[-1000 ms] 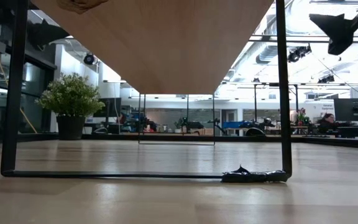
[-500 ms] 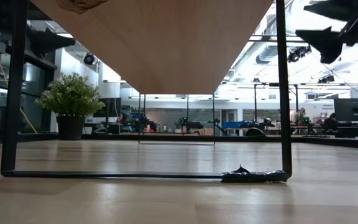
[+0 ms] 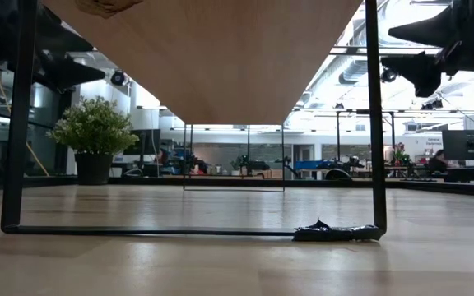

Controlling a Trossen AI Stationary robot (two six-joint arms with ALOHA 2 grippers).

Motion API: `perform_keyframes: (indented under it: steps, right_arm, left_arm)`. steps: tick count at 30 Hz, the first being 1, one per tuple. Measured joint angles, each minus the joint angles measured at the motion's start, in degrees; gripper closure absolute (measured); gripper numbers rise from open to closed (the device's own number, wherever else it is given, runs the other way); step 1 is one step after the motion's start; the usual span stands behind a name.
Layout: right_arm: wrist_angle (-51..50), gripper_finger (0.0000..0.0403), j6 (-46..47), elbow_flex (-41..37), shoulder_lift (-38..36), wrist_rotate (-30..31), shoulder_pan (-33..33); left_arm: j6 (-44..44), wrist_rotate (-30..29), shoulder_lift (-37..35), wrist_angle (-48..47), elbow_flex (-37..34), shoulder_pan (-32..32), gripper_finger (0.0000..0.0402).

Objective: Pick and place flowers into a vace then onto a shelf
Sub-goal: Return to Home Position

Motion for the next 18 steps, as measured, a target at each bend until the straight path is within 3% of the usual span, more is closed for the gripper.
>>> perform_keyframes:
  steps: [9, 18]
  right_arm:
    - [-1.2, 0.0100, 2.2, 0.0, 0.0, -10.1, -8.7]
    - [-4.5, 0.0100, 4.9, 0.0, 0.0, -17.2, -13.4]
  left_arm:
    - [2.5, -1.4, 0.0, 10.0, -8.3, 0.0, 0.0011]
    - [4.4, -2.0, 0.0, 10.1, -9.2, 0.0, 0.0011]
